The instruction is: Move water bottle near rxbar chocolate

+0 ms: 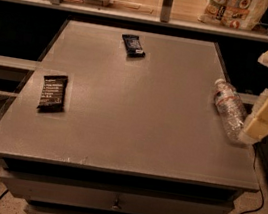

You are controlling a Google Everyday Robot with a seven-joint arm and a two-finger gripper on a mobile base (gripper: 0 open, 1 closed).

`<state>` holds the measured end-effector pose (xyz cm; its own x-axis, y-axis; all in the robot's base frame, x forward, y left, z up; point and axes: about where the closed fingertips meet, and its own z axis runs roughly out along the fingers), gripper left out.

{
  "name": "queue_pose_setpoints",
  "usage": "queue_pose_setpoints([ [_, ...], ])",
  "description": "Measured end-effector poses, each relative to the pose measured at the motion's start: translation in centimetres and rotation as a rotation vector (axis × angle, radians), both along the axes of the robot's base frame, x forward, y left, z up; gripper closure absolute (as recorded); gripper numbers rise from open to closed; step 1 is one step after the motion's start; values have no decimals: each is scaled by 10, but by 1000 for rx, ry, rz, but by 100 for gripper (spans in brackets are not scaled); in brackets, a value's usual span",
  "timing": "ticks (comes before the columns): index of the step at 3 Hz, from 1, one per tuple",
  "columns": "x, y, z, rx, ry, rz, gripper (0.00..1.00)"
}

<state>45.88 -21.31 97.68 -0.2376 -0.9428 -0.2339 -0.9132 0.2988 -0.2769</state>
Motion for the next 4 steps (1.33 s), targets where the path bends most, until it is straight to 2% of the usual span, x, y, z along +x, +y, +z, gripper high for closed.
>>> queue_pose_setpoints([
  [1, 28, 1, -4, 36, -57, -57, 0],
  [2, 60, -8, -12, 55, -102, -139, 0],
  [3, 60, -8, -12, 55, -102, -139, 0],
  [4, 65, -17, -23, 93, -93, -202, 0],
])
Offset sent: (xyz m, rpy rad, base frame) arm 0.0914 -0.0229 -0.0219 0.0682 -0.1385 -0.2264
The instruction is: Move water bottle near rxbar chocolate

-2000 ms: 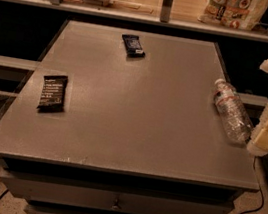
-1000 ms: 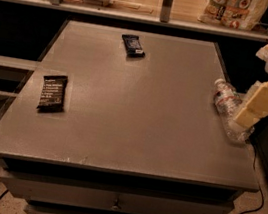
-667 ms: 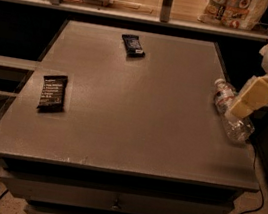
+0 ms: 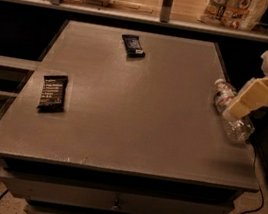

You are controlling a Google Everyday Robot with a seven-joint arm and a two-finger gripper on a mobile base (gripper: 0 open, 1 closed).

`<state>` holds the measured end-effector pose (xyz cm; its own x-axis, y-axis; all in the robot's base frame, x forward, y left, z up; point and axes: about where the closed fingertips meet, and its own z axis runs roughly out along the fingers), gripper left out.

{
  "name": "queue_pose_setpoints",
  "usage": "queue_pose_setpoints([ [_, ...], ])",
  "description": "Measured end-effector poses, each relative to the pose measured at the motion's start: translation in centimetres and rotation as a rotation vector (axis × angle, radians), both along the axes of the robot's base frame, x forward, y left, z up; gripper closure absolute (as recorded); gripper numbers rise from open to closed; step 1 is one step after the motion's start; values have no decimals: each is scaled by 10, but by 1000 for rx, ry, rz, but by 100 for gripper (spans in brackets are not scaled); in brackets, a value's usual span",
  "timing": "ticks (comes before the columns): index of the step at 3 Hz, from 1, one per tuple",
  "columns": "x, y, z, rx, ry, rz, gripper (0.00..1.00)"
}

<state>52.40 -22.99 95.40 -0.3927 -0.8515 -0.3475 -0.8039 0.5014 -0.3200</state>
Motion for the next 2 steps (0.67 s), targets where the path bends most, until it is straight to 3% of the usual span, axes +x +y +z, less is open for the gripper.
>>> queue_pose_setpoints([
  [2, 10, -18, -40, 60, 76, -147, 0],
])
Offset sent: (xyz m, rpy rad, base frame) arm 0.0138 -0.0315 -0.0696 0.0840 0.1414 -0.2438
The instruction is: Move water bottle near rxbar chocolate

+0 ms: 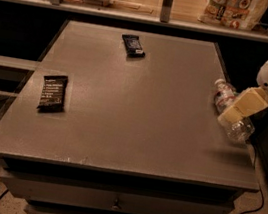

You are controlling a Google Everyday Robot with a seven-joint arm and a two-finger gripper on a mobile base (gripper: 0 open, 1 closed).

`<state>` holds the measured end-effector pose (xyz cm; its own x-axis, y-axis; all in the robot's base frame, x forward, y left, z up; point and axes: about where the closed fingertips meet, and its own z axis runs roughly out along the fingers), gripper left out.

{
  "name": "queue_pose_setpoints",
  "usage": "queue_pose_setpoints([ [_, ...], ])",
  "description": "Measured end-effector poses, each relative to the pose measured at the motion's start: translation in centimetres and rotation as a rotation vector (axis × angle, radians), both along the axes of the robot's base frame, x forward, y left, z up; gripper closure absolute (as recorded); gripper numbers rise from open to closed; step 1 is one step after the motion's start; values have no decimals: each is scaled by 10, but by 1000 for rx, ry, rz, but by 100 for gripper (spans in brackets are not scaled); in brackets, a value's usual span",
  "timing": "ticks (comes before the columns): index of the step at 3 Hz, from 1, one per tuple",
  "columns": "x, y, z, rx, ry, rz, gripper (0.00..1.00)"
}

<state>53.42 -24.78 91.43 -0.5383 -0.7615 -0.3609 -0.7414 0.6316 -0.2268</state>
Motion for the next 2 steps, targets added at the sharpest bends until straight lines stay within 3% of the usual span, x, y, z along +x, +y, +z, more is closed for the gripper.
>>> queue_pose_setpoints([
  [2, -2, -11, -51, 2, 130, -98, 0],
])
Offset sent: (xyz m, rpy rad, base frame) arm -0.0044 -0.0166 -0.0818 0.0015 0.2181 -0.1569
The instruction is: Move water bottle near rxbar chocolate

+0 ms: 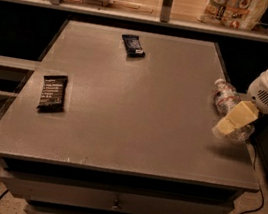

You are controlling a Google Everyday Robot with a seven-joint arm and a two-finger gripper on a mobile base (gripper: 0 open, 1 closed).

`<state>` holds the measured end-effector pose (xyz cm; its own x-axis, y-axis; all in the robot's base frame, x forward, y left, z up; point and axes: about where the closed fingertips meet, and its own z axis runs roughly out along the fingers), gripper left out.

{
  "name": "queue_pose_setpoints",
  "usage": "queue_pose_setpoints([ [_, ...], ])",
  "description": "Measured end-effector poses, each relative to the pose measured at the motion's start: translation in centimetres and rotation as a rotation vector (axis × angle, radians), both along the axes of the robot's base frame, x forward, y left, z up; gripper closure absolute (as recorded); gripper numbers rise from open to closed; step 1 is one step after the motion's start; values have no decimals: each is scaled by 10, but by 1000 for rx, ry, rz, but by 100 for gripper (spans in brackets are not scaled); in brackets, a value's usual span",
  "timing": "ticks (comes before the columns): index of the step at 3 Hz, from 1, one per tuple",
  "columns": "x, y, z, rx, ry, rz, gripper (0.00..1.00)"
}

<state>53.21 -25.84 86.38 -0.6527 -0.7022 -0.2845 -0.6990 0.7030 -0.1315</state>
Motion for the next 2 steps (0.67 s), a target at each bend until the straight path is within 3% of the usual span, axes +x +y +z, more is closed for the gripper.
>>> queue_pose_setpoints([
  [1, -2, -3, -17, -3, 47, -37, 15],
  [2, -1, -4, -19, -21, 56, -47, 38],
])
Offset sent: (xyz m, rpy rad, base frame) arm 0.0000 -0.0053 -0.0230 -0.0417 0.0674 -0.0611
